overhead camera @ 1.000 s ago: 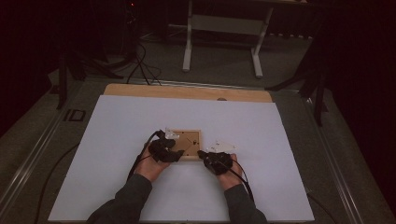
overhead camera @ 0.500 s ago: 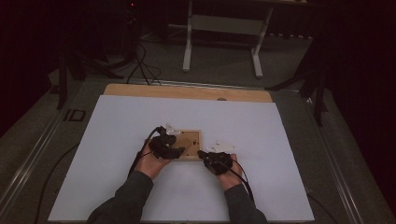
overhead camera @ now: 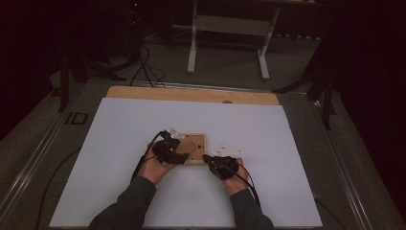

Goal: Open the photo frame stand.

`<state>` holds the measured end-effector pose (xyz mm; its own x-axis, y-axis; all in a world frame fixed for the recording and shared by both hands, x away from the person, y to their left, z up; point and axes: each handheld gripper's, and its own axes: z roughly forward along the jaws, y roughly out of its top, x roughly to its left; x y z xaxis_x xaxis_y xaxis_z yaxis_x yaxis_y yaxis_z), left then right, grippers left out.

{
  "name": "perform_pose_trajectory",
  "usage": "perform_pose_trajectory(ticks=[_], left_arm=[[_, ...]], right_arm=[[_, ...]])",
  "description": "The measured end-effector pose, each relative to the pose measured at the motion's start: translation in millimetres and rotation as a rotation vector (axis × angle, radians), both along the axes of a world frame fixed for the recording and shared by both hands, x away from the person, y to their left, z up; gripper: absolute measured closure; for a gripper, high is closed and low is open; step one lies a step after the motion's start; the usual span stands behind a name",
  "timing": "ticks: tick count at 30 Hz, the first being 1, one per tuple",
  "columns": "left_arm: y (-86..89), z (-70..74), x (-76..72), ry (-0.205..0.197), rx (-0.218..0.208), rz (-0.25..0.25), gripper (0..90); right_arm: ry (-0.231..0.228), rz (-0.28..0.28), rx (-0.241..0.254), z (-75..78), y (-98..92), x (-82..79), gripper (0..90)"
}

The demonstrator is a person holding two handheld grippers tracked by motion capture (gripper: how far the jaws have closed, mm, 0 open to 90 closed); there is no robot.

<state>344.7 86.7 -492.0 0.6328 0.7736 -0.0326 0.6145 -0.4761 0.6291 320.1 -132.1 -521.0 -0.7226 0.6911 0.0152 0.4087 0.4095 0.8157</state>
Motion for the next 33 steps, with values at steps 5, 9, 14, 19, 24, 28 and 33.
perform_pose_trajectory(ticks=[5,9,14,19,24,28,33], left_arm=[[3.7,-3.2,-0.7,0.028,-0.023,-0.008,46.7],[2.3,-1.0,-0.6,0.038,-0.022,0.0,50.3],[2.5,1.5,0.9,0.047,-0.033,0.005,50.4],[-0.8,13.2,4.1,0.03,-0.068,0.017,50.4],[0.0,16.2,8.6,0.069,-0.092,0.026,49.9],[2.4,15.2,12.1,0.109,-0.125,0.037,49.8],[4.6,14.6,15.9,0.139,-0.167,0.05,49.7]], right_arm=[[0.0,0.0,0.0,0.0,0.0,0.0,89.7],[0.0,0.0,0.0,0.0,0.0,0.0,89.8],[0.0,0.001,0.001,0.0,-0.2,0.1,89.7],[-0.001,0.002,0.0,0.0,-0.2,0.2,89.8],[0.001,0.002,0.001,0.0,-0.2,0.1,89.7],[0.0,0.002,0.001,0.0,-0.1,0.1,89.7],[0.0,0.001,0.0,0.0,-0.1,0.1,89.7]])
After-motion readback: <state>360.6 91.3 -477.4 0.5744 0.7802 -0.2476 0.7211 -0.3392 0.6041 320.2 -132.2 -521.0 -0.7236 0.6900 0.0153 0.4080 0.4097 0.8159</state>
